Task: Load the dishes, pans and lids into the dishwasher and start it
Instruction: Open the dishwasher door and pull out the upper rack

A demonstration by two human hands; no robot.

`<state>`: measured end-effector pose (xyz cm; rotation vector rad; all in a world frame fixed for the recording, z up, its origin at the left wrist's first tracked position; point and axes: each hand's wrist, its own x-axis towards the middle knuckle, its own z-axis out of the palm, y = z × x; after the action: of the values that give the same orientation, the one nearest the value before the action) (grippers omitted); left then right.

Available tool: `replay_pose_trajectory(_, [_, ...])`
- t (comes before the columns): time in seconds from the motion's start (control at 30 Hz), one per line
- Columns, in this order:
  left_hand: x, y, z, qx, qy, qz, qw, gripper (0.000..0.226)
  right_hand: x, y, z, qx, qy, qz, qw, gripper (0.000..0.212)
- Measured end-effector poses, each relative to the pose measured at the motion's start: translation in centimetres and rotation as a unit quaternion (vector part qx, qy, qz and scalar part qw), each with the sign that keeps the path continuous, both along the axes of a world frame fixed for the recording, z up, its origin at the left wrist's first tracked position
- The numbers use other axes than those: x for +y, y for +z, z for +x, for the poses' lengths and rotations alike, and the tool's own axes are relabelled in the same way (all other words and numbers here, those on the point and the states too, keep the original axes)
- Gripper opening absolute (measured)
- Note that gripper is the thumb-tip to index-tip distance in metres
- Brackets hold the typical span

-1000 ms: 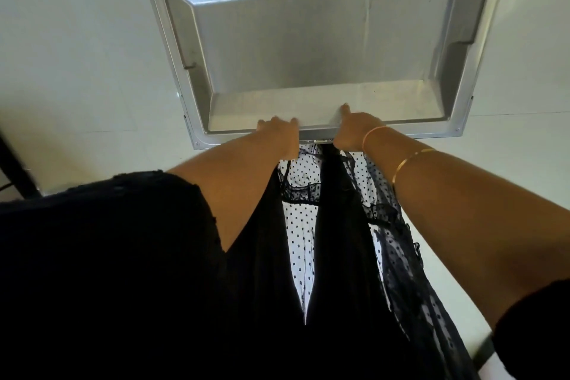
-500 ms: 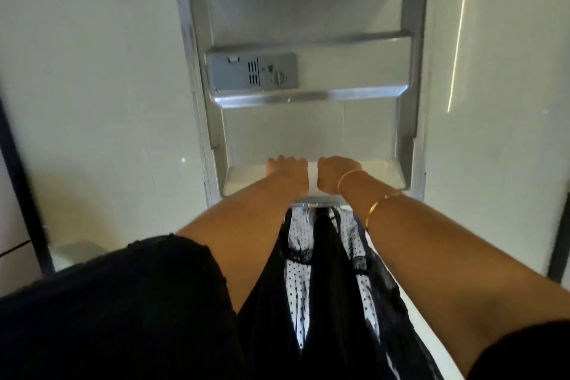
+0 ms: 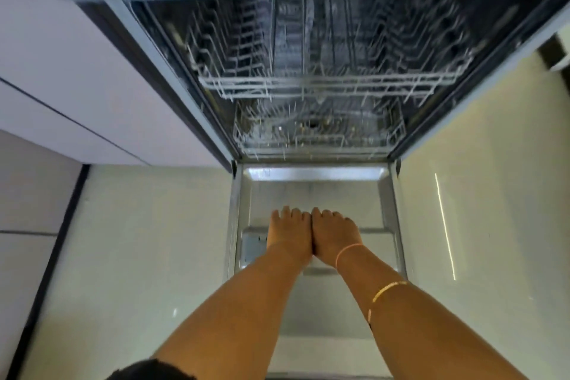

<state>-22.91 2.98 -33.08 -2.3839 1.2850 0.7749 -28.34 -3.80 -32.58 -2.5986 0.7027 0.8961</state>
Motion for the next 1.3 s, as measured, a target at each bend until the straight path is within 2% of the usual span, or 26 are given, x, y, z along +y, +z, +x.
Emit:
replay_pose_trajectory(0.13, [-3.7, 4.2, 5.0, -0.082, -0.017, -0.09, 0.992, 0.067, -4.0, 3.3, 3.9, -0.162, -0.005, -0.079, 0.983, 0.041])
replay_pose_trajectory(0.23, [-6.1, 7.0, 7.8, -0.172, -0.029, -0.176, 0.969, 0.066, -6.8, 5.9, 6.4, -0.315, -0.009, -0.172, 0.933, 0.032])
replay_pose_trajectory(0.33, [-8.1, 8.5, 10.0, -0.217, -0.019, -0.212, 0.953, 0.075, -8.9, 7.5, 8.1, -0.373, -0.002, -0.231, 0.899, 0.038])
replay_pose_trajectory(0.4, [-9.4, 9.1, 11.4, -0.194, -0.003, -0.202, 0.96, 0.078, -10.0, 8.4, 9.2, -0.356, 0.019, -0.229, 0.906, 0.057])
replay_pose_trajectory(0.47, [-10.0, 9.5, 12.7, -0.157, 0.016, -0.162, 0.974, 0.082, -10.8, 9.0, 10.0, -0.284, 0.022, -0.187, 0.94, 0.079])
replay_pose_trajectory(0.53, [-10.1, 9.2, 13.2, -0.111, 0.047, -0.132, 0.984, 0.08, -11.2, 9.2, 10.6, -0.219, 0.01, -0.158, 0.963, 0.087])
replay_pose_trajectory(0.67, [-10.0, 8.8, 13.2, -0.106, 0.039, -0.148, 0.983, 0.072, -11.0, 9.1, 10.2, -0.139, -0.004, -0.144, 0.98, 0.082])
replay_pose_trajectory(0.83, [-10.6, 9.2, 13.2, -0.118, 0.03, -0.15, 0.981, 0.062, -11.0, 8.7, 10.6, -0.174, -0.038, -0.148, 0.973, 0.072])
replay_pose_trajectory(0.93, [-9.1, 8.2, 12.0, -0.085, 0.044, -0.163, 0.982, 0.052, -9.5, 8.1, 9.6, -0.169, -0.036, -0.138, 0.975, 0.058])
replay_pose_trajectory(1.0, [-7.3, 7.6, 10.2, -0.062, 0.051, -0.165, 0.983, 0.05, -8.0, 7.6, 7.7, -0.156, -0.026, -0.132, 0.979, 0.058])
replay_pose_trajectory(1.13, [-4.5, 7.8, 6.9, -0.029, 0.057, -0.102, 0.993, 0.066, -5.6, 8.1, 4.7, -0.12, -0.029, -0.095, 0.988, 0.064])
replay_pose_trajectory(1.3, [-1.7, 9.8, 3.2, 0.021, 0.062, -0.07, 0.995, 0.056, -2.9, 9.1, 1.0, -0.08, -0.036, -0.055, 0.995, 0.054])
